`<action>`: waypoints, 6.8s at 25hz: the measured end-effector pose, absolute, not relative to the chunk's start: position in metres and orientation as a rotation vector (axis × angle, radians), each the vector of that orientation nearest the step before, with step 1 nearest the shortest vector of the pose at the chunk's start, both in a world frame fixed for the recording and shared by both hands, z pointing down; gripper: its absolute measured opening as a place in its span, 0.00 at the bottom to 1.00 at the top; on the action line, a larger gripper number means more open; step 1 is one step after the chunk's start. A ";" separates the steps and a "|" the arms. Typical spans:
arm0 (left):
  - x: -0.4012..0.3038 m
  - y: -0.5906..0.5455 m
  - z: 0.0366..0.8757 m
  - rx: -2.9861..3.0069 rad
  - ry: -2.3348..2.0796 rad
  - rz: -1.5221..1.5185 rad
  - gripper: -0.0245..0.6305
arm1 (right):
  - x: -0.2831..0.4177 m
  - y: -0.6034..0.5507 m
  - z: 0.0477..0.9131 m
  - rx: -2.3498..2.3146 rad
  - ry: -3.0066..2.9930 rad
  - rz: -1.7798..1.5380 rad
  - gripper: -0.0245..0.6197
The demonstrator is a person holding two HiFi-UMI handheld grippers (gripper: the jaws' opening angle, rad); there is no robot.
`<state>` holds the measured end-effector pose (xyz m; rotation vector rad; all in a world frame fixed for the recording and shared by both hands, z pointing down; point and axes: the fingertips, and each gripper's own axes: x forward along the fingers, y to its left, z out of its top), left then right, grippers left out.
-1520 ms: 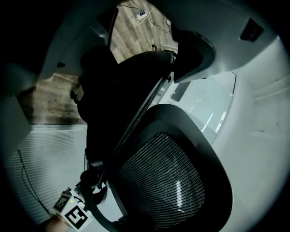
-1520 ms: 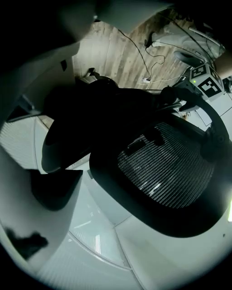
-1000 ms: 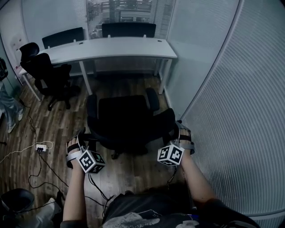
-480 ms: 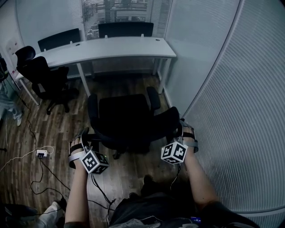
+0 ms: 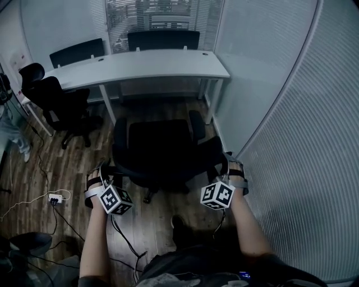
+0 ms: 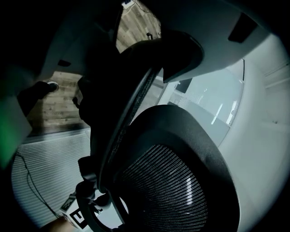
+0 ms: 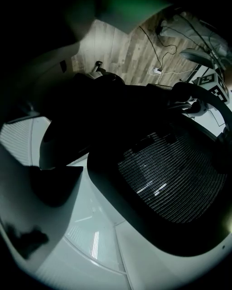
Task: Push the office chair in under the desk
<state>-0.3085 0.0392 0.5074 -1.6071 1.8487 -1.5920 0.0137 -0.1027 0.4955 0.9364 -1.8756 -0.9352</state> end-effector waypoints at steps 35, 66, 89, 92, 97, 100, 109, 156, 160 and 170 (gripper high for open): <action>-0.402 -0.236 0.508 -1.599 1.873 -1.608 0.44 | -0.083 -0.387 0.499 0.932 -1.862 -0.909 0.47; -0.512 -0.483 0.511 -1.638 1.760 -1.422 0.44 | -0.183 -0.606 0.510 1.005 -1.736 -0.825 0.47; -0.567 -0.597 0.511 -1.653 1.732 -1.449 0.44 | -0.234 -0.714 0.504 1.051 -1.714 -0.843 0.47; -0.570 -0.610 0.510 -1.645 1.740 -1.453 0.44 | -0.238 -0.727 0.503 1.052 -1.730 -0.857 0.47; -0.573 -0.634 0.509 -1.641 1.749 -1.453 0.44 | -0.244 -0.752 0.503 1.052 -1.740 -0.867 0.47; -0.580 -0.650 0.511 -1.625 1.761 -1.460 0.44 | -0.250 -0.770 0.505 1.050 -1.749 -0.878 0.47; -0.587 -0.691 0.512 -1.615 1.774 -1.481 0.44 | -0.260 -0.818 0.505 1.048 -1.766 -0.897 0.47; -0.560 -0.630 0.453 -1.724 2.023 -1.073 0.50 | -0.241 -0.757 0.464 1.249 -1.951 -0.735 0.47; -0.552 -0.598 0.444 -1.763 2.062 -0.977 0.40 | -0.244 -0.720 0.443 1.309 -2.043 -0.662 0.47; -0.520 -0.546 0.453 -1.969 2.045 -0.831 0.10 | -0.235 -0.642 0.438 1.415 -2.165 -0.413 0.17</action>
